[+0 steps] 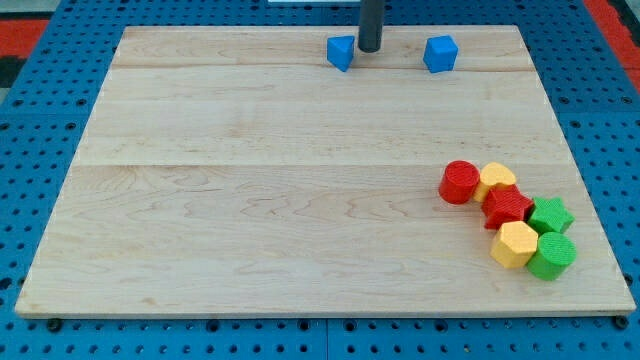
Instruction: Slightly push the blue cube downwards
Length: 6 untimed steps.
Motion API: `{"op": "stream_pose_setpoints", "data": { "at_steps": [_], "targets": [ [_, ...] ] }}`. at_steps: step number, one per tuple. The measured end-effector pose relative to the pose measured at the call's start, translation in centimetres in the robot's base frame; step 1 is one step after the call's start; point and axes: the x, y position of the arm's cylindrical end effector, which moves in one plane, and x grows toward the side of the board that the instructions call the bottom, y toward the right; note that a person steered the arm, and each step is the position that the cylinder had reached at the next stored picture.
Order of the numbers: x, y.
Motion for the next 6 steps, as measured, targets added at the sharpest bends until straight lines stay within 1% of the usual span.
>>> {"op": "stream_pose_setpoints", "data": {
  "at_steps": [1, 2, 3, 4, 5, 6],
  "targets": [
    [-2.0, 6.7],
    [-2.2, 13.1],
    [-0.8, 11.7],
    [0.8, 2.9],
    [3.0, -1.9],
    [1.2, 1.1]
  ]
}}
